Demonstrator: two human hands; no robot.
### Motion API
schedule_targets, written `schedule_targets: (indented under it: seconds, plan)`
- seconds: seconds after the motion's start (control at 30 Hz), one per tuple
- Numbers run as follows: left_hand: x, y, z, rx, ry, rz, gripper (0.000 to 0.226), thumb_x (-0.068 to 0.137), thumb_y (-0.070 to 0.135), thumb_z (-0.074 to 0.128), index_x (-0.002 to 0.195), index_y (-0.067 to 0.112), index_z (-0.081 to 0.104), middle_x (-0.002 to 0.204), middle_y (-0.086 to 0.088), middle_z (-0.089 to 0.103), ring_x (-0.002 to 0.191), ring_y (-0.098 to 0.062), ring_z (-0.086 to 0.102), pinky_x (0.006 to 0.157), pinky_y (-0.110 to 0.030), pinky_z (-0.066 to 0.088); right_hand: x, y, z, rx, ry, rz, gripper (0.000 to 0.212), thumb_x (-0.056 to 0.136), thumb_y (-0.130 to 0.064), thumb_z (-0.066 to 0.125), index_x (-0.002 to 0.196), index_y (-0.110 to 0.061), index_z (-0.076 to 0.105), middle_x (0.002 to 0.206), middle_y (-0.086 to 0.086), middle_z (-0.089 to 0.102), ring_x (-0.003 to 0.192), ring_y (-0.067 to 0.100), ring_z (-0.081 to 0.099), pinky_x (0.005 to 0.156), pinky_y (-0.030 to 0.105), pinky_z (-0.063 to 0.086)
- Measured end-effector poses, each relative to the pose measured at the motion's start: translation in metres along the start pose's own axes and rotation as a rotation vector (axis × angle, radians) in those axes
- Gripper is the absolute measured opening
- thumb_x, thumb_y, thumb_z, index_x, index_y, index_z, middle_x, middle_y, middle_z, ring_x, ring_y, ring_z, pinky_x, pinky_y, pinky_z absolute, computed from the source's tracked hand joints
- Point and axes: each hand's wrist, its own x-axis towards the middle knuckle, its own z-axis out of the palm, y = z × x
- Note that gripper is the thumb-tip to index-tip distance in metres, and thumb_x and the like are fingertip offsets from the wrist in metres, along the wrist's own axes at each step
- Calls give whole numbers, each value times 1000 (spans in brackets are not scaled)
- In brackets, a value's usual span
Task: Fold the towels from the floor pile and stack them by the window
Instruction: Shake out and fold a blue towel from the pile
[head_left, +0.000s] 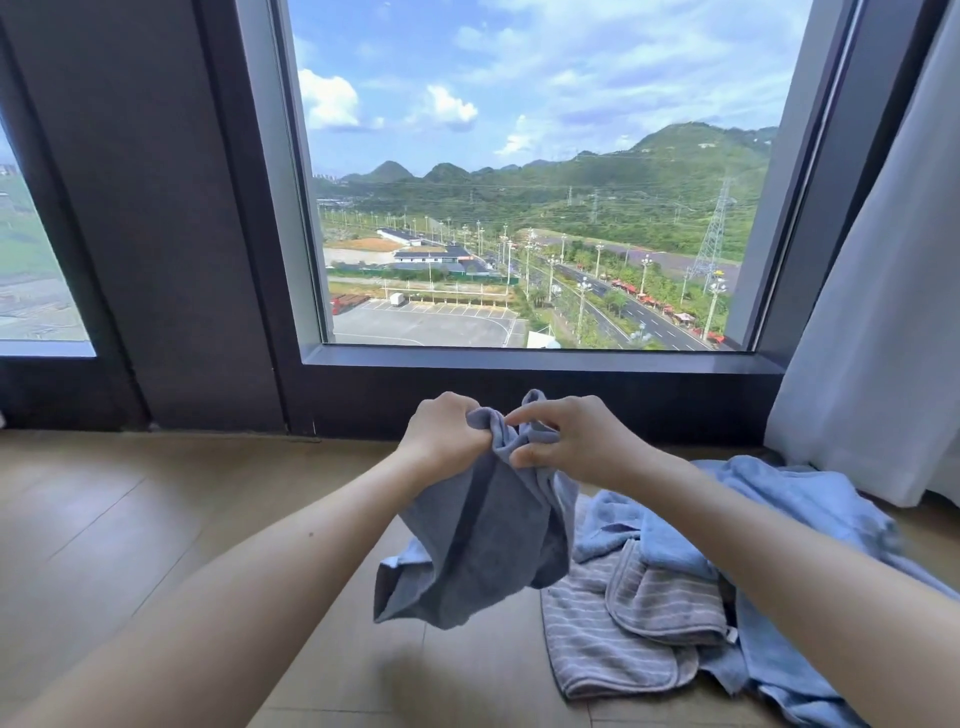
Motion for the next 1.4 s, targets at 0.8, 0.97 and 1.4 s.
schedule_targets:
  seconds: [0.8,0.97,1.4]
  plan:
    - [-3,-12,-5,111,-277,95,7,84,22,60,79,17,60,75,5,58,76,-14,55,62,-25,40,2,29,0,-298,236,94,23,94,-17,46,98,-9,66,100,11,60,90,30,57,72,29,40]
    - [-3,-16,-6,251,-360,74,14,87,23,54,74,24,59,84,2,60,84,-17,57,70,-27,42,3,33,-2,-296,300,121,22,96,-18,44,95,-8,64,100,9,56,91,29,56,72,28,38]
    - [-4,-3,4,-16,-122,41,19,84,31,64,73,19,53,67,5,54,62,-8,47,50,-17,33,-4,21,1,-105,-200,50,53,77,-22,75,126,-27,53,72,-16,41,61,-3,41,54,8,35]
